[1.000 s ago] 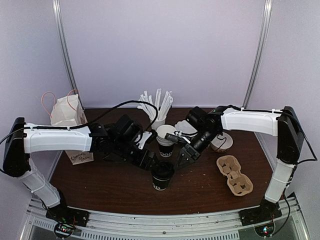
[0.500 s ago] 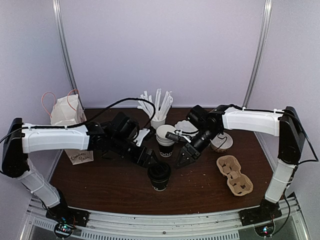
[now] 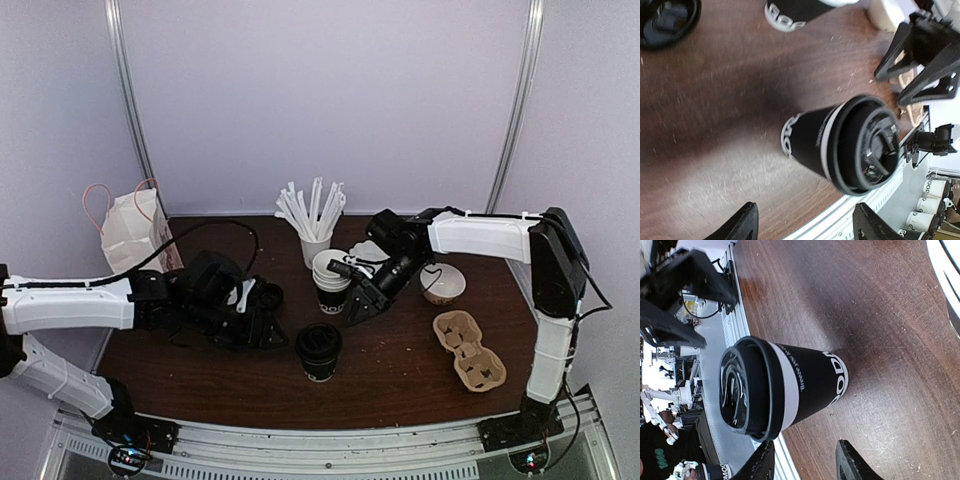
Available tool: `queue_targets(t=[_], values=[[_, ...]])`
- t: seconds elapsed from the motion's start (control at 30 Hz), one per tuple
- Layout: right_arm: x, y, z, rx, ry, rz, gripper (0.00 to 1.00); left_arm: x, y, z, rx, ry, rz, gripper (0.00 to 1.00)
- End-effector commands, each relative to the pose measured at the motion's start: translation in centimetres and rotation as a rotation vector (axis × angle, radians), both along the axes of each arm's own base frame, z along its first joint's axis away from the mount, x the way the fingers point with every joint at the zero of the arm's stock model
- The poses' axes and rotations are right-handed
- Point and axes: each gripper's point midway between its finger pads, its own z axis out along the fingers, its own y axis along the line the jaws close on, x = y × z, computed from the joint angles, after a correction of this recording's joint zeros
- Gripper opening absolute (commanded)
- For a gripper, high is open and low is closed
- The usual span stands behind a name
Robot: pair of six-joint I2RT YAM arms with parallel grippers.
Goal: Pack the takeout coffee
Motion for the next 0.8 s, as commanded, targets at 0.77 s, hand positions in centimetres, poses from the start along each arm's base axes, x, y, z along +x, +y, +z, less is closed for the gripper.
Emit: queue_targets(t=[0.77], values=[[0.5,2.1,1.1,0.074,0.079,-0.004,0.47,-1.7,-3.4,-2.9,-0.079,0.152,-0.015,0.59]])
